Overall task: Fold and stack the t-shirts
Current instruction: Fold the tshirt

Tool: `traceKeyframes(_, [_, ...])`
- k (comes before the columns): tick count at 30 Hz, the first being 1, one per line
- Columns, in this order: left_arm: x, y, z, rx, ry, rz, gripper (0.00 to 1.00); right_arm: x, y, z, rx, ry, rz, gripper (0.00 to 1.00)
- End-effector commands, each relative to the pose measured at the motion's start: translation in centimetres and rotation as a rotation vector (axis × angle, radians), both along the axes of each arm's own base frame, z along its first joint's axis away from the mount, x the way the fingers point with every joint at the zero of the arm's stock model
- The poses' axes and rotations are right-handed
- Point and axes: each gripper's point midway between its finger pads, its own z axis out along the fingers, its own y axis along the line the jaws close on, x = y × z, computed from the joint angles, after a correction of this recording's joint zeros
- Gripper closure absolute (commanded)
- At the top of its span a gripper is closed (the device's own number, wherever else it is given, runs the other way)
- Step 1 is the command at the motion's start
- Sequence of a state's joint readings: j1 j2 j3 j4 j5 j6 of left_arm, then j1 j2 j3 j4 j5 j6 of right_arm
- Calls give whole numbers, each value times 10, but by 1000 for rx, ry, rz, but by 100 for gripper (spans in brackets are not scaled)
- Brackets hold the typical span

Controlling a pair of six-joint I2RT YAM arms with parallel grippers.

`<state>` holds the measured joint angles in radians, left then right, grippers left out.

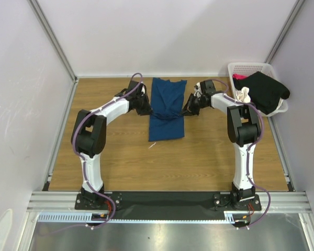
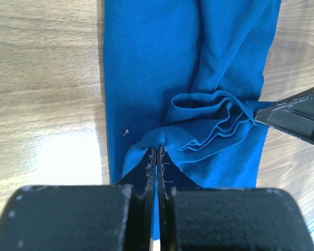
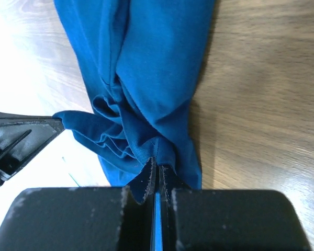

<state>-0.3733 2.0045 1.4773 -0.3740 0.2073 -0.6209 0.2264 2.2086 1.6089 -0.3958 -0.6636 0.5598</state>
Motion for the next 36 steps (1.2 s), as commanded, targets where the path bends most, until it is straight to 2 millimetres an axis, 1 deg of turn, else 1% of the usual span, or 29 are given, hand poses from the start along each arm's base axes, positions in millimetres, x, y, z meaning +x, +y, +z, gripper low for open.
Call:
traceKeyframes(1, [19,-6,18,-45,-62,-19,100,12,0,13,8,-40,12,100])
traceKeyframes(3, [22,-5,23,-48,-73,-16,99,13,0,17,13,-46,16,100])
traceKeyframes(6, [23,-8,30,-59,-88,-34,100,12,2,29,29,-65,23,100])
traceKeyframes(7, [22,-8,37,-66,-100,-41,100,11,3,37,41,-84,30,100])
traceKeyframes(9, [20,-8,44,-68,-111,-48,100,6,4,43,42,-96,42,100])
traceKeyframes(10, [17,-6,51,-69,-125,-49,100,3,5,53,47,-120,47,100])
traceKeyframes(11, [17,-5,54,-67,-131,-47,100,-1,4,52,45,-119,48,100])
traceKeyframes(12, [15,-4,55,-63,-135,-48,100,-2,7,56,52,-133,54,100])
traceKeyframes(13, [14,-3,64,-65,-149,-46,100,-4,8,64,60,-154,58,100])
traceKeyframes(15, [15,-1,71,-60,-166,-40,100,-6,10,70,65,-164,61,100])
traceKeyframes(17, [15,0,82,-63,-190,-34,100,-7,12,79,71,-181,60,100])
traceKeyframes(18, [17,0,87,-65,-202,-34,100,-7,12,81,69,-188,57,100])
traceKeyframes(21, [21,0,93,-61,-220,-33,100,-3,12,88,66,-217,47,100])
traceKeyframes(22, [22,0,92,-59,-220,-35,100,-2,11,85,60,-216,42,100])
traceKeyframes(24, [25,1,83,-51,-203,-31,100,0,13,73,62,-188,47,100])
traceKeyframes(25, [27,1,81,-51,-202,-32,100,1,14,71,62,-184,48,100])
traceKeyframes(26, [29,1,77,-51,-196,-28,100,2,14,67,61,-173,46,100])
traceKeyframes(27, [31,0,70,-51,-186,-30,100,2,14,57,58,-156,47,100])
traceKeyframes(29, [35,-1,65,-48,-186,-28,100,4,14,53,57,-158,48,100])
traceKeyframes(30, [38,-2,58,-46,-178,-27,100,6,14,47,52,-154,47,100])
traceKeyframes(33, [43,-2,51,-40,-172,-21,100,15,14,46,48,-173,48,100])
traceKeyframes(34, [45,0,45,-31,-165,-17,100,17,14,38,43,-162,45,100])
traceKeyframes(35, [46,0,41,-27,-161,-17,100,24,13,42,44,-174,42,100])
traceKeyframes(36, [47,0,39,-26,-159,-15,100,26,13,40,41,-170,42,100])
